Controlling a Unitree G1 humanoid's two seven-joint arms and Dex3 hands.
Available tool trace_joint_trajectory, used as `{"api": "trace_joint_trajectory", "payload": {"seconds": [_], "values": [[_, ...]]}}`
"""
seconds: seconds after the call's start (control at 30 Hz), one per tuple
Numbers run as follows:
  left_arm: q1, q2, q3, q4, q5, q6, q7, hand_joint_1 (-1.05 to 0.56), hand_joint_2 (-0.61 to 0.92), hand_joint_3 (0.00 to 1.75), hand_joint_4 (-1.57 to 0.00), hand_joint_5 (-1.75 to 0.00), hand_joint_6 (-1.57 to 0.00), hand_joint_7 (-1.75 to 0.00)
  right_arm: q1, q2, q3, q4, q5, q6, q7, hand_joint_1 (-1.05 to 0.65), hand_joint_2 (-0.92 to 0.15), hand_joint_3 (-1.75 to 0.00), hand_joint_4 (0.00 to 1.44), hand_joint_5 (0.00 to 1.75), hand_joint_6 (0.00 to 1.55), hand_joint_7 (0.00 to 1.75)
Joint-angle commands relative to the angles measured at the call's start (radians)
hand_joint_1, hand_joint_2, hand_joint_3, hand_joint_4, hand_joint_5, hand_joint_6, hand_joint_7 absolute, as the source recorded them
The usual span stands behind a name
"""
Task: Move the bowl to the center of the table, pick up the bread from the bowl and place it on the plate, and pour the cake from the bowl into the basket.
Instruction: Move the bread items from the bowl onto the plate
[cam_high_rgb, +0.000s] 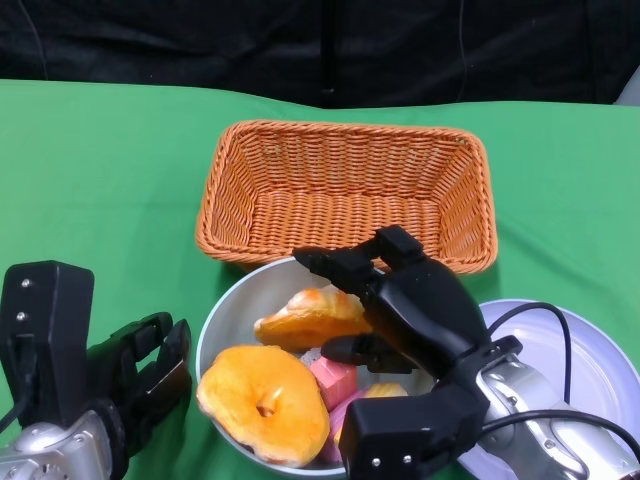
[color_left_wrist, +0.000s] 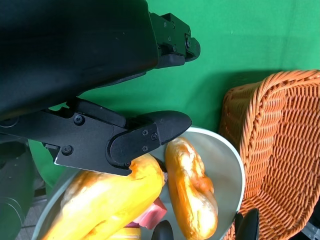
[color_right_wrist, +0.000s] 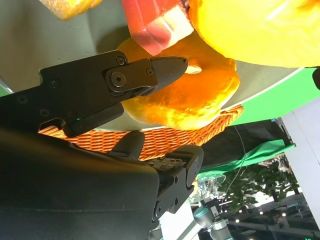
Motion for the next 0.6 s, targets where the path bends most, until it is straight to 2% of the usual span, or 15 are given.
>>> {"api": "trace_joint_trajectory", "payload": {"seconds": [0.03,0.2,0.3,0.43,0.6], "values": [[-0.003,0.009,0.014,-0.009,0.012,-0.008,0.0,-0.49,0.92,0.71,-0.14,-0.12,-0.12,-0.03,-0.028,-0.002,0.016,0.038,-0.021,0.017,-0.025,-0.58,-0.92,-0.09,0.04,1.02,0.3,0.29],[-0.002,0.002,0.02,-0.008,0.013,-0.011,0.002,-0.5,0.92,0.69,-0.14,-0.13,-0.13,-0.03,-0.045,-0.003,0.038,0.065,-0.044,0.025,-0.057,-0.57,-0.92,-0.09,0.06,1.02,0.31,0.3],[-0.001,0.003,0.018,-0.006,0.015,-0.013,-0.004,-0.51,0.92,0.68,-0.14,-0.14,-0.14,-0.03,-0.076,-0.009,0.078,0.117,-0.109,0.053,-0.097,-0.56,-0.92,-0.09,0.08,1.02,0.34,0.32],[0.002,0.007,0.008,-0.009,0.024,-0.016,-0.008,-0.51,0.92,0.68,-0.14,-0.14,-0.14,-0.03,-0.099,-0.016,0.112,0.169,-0.153,0.063,-0.156,-0.54,-0.92,-0.09,0.18,0.95,0.39,0.31],[0.001,0.007,0.007,-0.014,0.024,-0.011,-0.006,-0.5,0.92,0.69,-0.14,-0.16,-0.14,-0.02,-0.099,-0.032,0.141,0.17,-0.178,0.079,-0.171,-0.53,-0.92,-0.12,0.3,0.87,0.5,0.27]]}}
